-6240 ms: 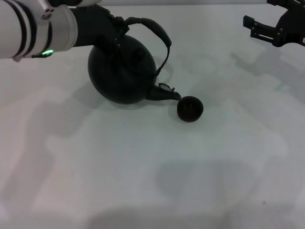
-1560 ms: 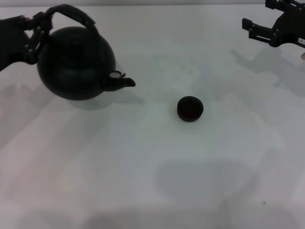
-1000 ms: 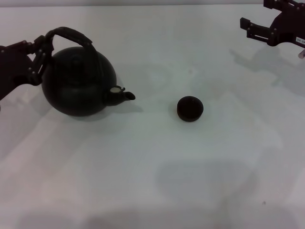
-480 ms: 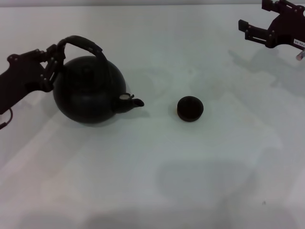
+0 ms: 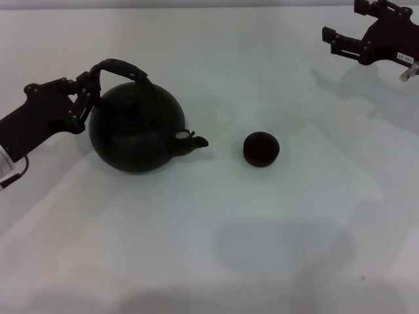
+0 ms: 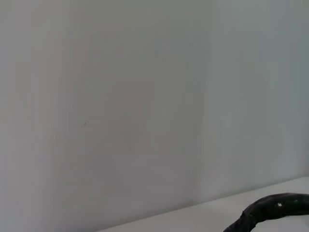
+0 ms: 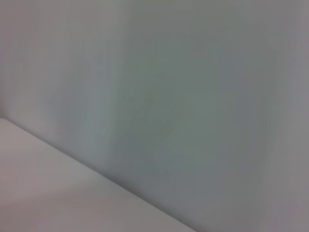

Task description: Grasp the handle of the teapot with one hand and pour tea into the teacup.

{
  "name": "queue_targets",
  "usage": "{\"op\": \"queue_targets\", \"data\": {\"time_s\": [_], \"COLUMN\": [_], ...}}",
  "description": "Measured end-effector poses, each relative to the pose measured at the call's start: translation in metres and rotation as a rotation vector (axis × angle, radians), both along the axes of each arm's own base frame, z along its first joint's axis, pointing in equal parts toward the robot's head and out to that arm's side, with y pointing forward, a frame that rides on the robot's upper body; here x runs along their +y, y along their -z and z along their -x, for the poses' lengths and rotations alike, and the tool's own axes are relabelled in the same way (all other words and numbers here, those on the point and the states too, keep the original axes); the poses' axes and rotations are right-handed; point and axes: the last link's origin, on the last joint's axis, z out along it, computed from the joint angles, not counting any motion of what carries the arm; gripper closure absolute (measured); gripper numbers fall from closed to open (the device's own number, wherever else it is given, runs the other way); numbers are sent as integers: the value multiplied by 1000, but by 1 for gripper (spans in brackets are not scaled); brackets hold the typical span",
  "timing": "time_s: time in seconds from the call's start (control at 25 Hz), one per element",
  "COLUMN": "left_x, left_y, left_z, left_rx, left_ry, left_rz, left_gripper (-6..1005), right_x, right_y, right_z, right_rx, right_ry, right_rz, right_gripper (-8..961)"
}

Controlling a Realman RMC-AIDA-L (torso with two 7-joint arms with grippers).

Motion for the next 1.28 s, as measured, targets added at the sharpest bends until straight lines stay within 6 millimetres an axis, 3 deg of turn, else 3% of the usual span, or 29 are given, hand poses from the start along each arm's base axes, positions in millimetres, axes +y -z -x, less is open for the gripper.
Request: {"op": "queue_targets", "data": {"time_s": [0.44, 0.72, 0.8, 1.28], "left_x": [3, 6, 7, -6], "left_y": [-5, -6, -6, -10], "left_z": [1, 0, -1, 6], "left_rx": [0, -6, -14, 11], "left_ry": [-10, -10, -13, 8], "left_rz": [-24, -32, -38, -73], "left_gripper": [807, 675, 493, 242], "right_x": [4, 6, 6, 6], "right_y": [2, 3, 3, 2], "right_z": [1, 3, 3, 2], "right_rx": [-4, -6, -6, -1], "right_ry": [9, 7, 7, 14], "right_rz": [0, -1, -1, -3], "right_gripper": [87, 87, 87, 87]}}
